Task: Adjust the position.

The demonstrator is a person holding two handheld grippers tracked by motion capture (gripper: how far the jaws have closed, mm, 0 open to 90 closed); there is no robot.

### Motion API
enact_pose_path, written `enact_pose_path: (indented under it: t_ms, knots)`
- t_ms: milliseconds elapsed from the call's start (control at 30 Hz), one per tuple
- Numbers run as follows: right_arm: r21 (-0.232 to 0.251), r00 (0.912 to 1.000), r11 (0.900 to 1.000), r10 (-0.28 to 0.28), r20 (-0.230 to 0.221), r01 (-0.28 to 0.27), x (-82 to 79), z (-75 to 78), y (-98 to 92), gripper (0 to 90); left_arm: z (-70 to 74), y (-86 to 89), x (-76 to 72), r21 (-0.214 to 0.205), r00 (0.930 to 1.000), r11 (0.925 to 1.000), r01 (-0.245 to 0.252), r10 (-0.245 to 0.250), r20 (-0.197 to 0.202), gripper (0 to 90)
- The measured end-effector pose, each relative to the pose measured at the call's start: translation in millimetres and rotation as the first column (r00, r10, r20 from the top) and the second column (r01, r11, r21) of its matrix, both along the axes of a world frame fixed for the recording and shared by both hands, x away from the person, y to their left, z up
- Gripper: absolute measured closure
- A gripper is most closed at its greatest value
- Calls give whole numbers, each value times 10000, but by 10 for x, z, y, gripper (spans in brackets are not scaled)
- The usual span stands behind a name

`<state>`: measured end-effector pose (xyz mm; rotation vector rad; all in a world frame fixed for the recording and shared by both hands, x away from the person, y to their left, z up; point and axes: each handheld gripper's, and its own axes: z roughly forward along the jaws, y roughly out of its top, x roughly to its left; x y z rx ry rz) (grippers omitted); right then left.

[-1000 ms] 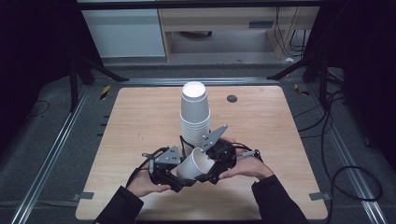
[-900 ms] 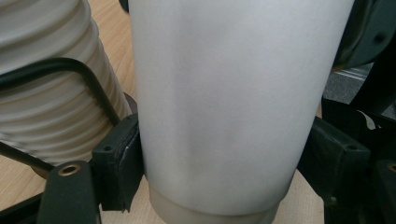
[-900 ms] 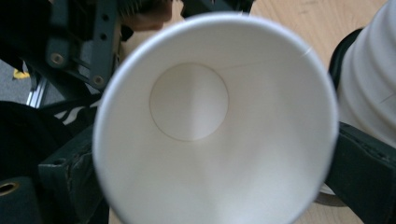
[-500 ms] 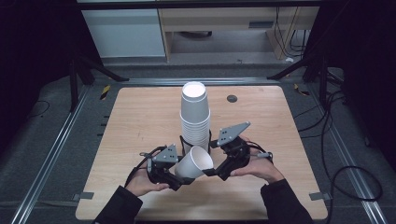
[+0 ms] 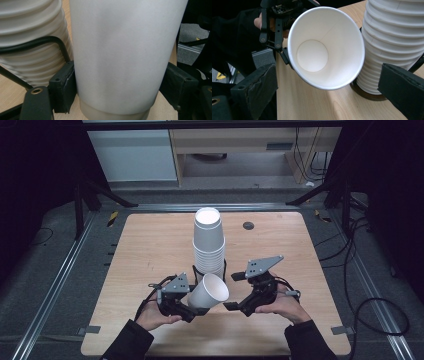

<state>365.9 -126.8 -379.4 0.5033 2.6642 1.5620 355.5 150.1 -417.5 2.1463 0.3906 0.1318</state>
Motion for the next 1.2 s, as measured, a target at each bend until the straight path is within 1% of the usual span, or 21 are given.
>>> enact_pose_path:
  t_ms: [67, 233, 300, 400, 667, 933, 1133, 1200]
  knots:
    - [-19, 10000, 10000, -84, -53, 84, -6, -16, -6, 24, 1, -14, -8, -152, 10000, 9999, -12, 12, 9, 219]
    - [-3, 9997, 9999, -125, -195, 125, -11, -69, 10, 21, -9, -70, -38, -249, 9999, 9997, -9, 12, 117, 219]
    - [8, 9996, 9999, -111, -261, 112, -10, -86, 28, 22, -20, -91, -45, -239, 9999, 9997, 14, -10, 163, 219]
    - [-76, 9994, 9999, -92, -332, 89, -6, -116, 70, 21, -31, -115, -51, -279, 9999, 9996, 55, -52, 105, 219]
    - [9, 9987, 10000, -35, -507, 35, 28, -166, 164, 22, -33, -155, -75, -245, 9997, 9995, 181, -177, 165, 219]
    - [51, 9981, 9998, 172, -599, -169, 43, -192, 251, 29, -33, -184, -92, -224, 9995, 9994, 254, -250, 198, 219]
    - [32, 9976, 9997, 260, -638, -258, 52, -215, 289, 36, -26, -194, -103, -313, 9994, 9992, 265, -258, 237, 220]
    - [59, 9977, 9996, 272, -621, -269, 51, -226, 301, 60, -23, -198, -110, -319, 9993, 9991, 296, -288, 258, 220]
